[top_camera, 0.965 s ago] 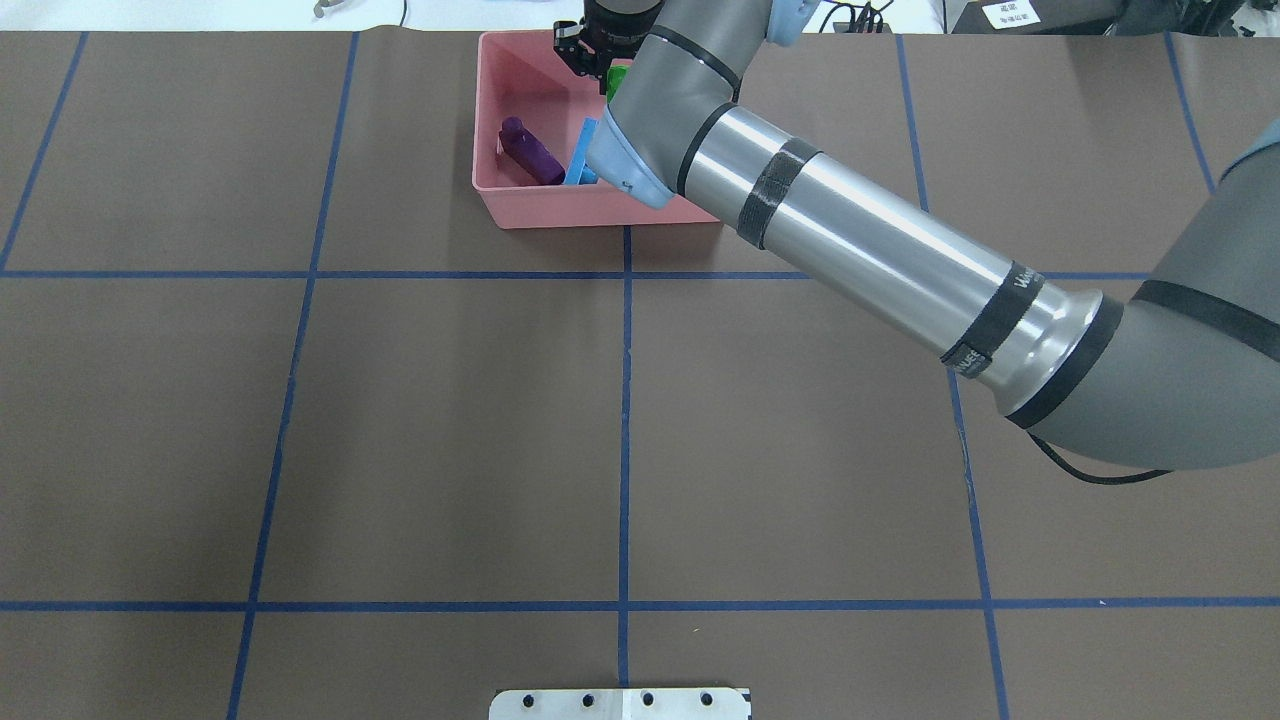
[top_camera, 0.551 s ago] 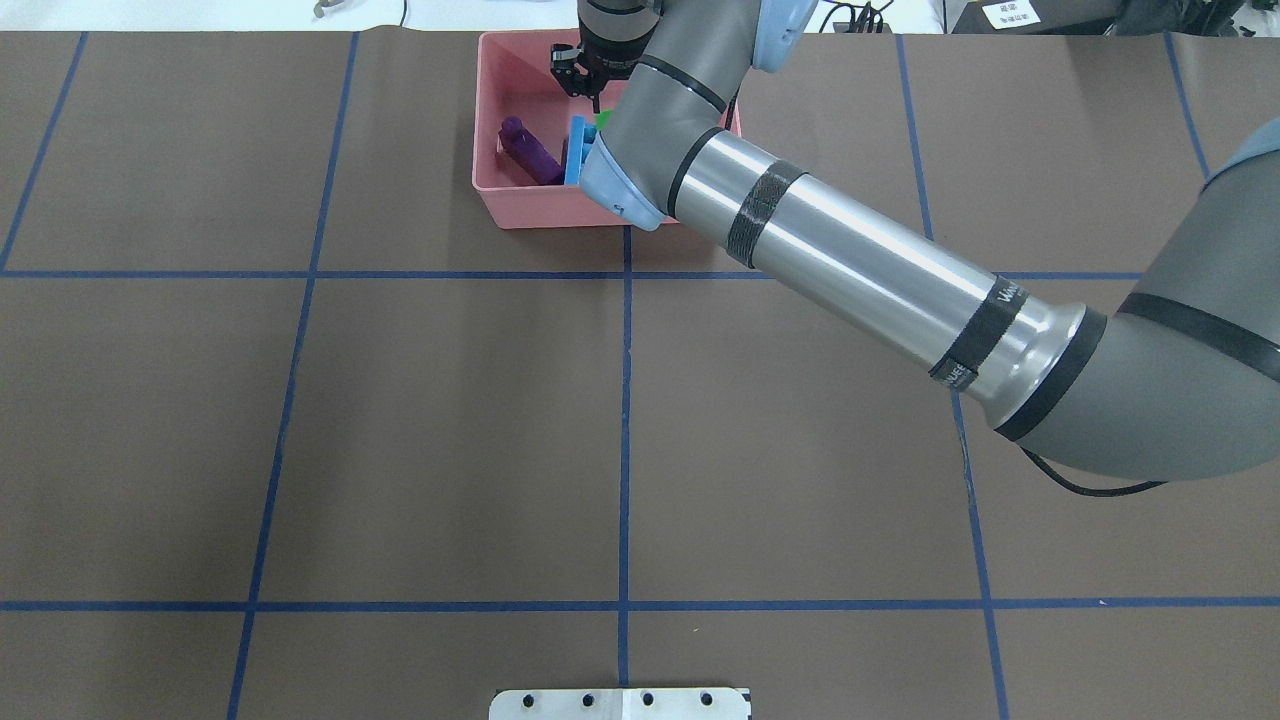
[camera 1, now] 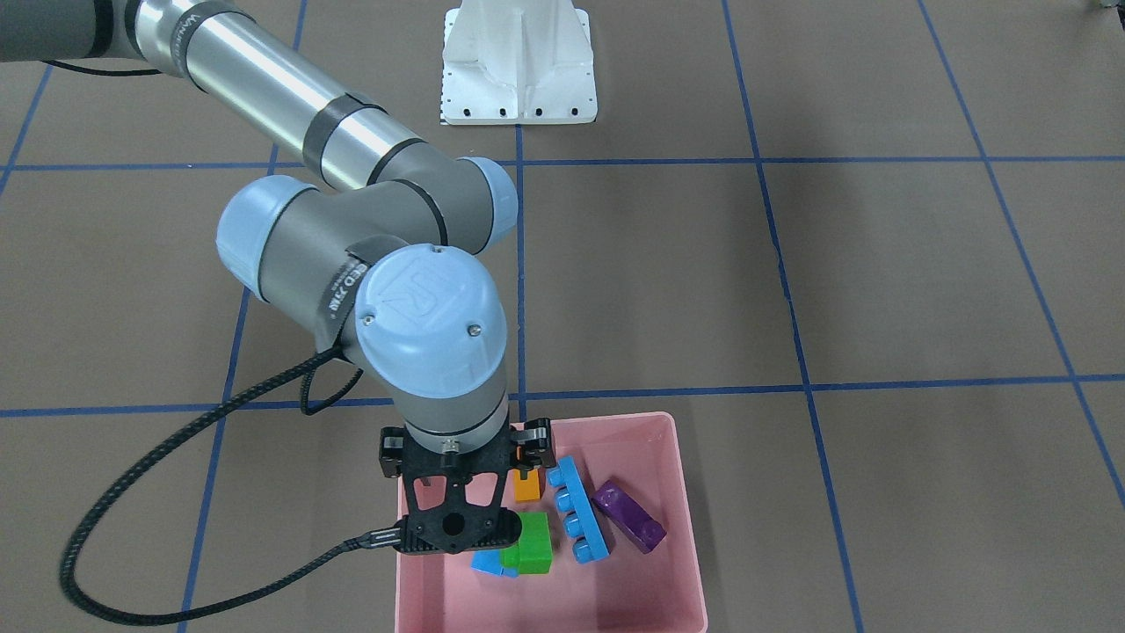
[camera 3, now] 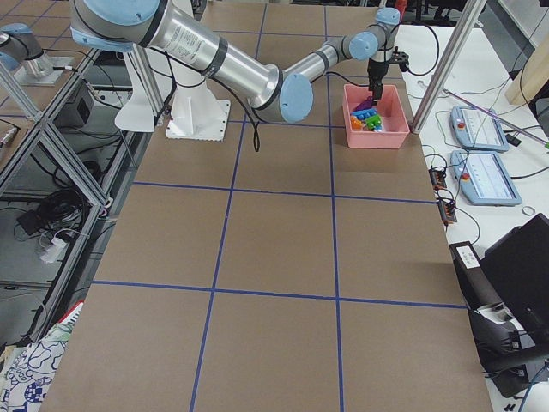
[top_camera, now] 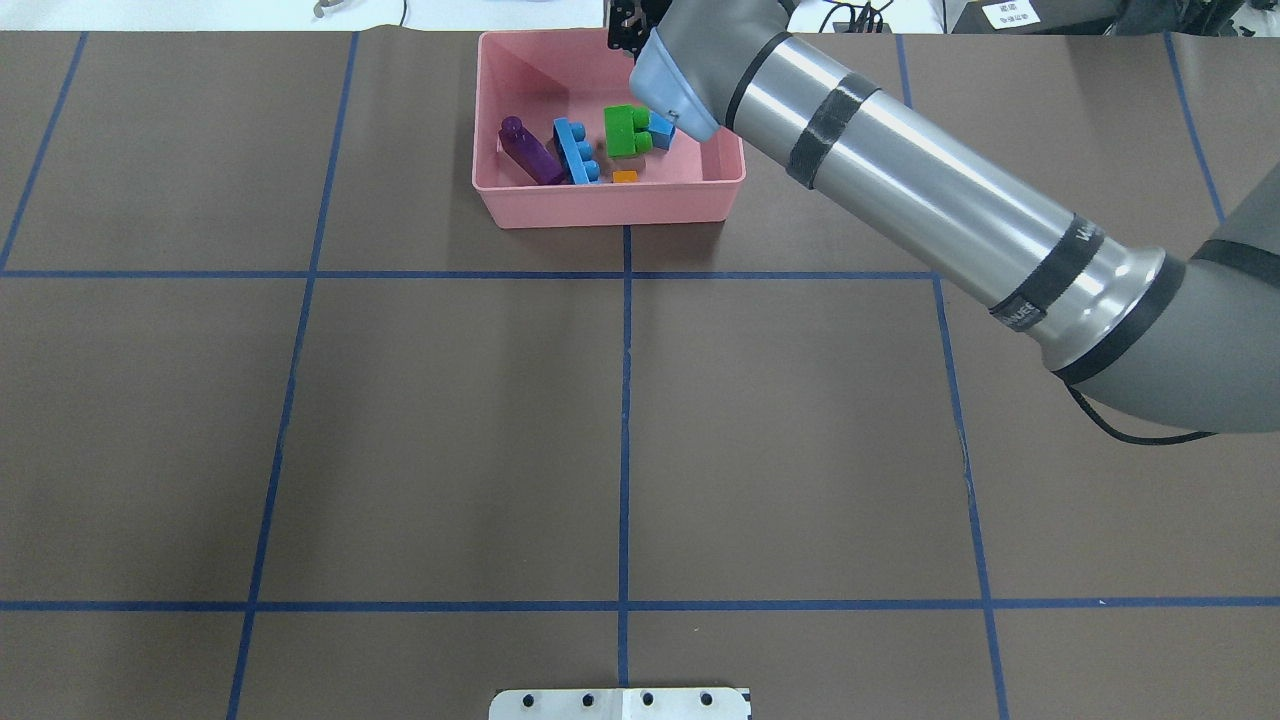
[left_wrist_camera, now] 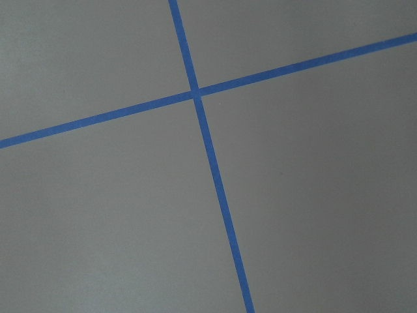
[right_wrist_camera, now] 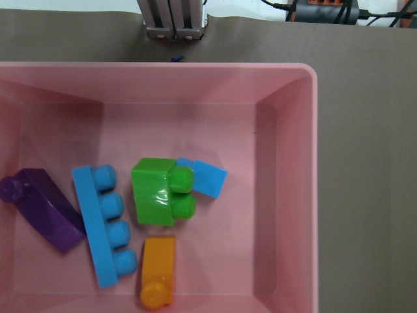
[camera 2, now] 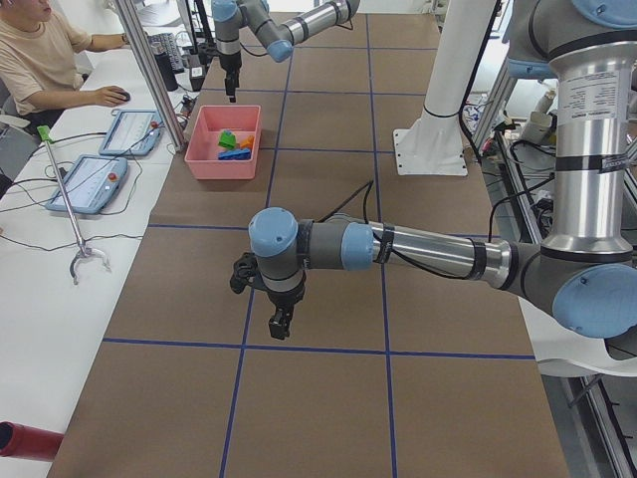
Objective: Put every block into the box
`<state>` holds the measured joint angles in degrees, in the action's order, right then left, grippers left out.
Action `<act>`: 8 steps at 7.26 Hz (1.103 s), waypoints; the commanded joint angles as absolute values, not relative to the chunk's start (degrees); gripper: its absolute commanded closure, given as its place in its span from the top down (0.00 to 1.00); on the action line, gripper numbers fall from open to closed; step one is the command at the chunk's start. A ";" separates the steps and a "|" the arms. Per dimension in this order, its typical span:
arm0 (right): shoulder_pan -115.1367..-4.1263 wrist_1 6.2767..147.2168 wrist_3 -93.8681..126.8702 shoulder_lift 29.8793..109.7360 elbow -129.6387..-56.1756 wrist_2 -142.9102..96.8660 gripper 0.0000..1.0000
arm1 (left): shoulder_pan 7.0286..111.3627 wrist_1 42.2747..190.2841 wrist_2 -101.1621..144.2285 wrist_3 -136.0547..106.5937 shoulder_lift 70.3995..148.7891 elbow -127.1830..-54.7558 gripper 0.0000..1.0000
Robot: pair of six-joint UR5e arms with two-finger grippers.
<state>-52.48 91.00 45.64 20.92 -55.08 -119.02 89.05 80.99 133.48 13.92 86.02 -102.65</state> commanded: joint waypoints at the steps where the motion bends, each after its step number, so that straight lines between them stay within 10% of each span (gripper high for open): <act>1: -55.97 96.76 38.61 29.74 -67.44 -122.32 0.99 | 89.56 81.12 133.42 14.41 85.87 -102.22 1.00; 8: -71.69 96.24 7.26 78.50 -103.49 -129.64 0.99 | 92.36 81.12 133.51 14.41 86.84 -98.61 1.00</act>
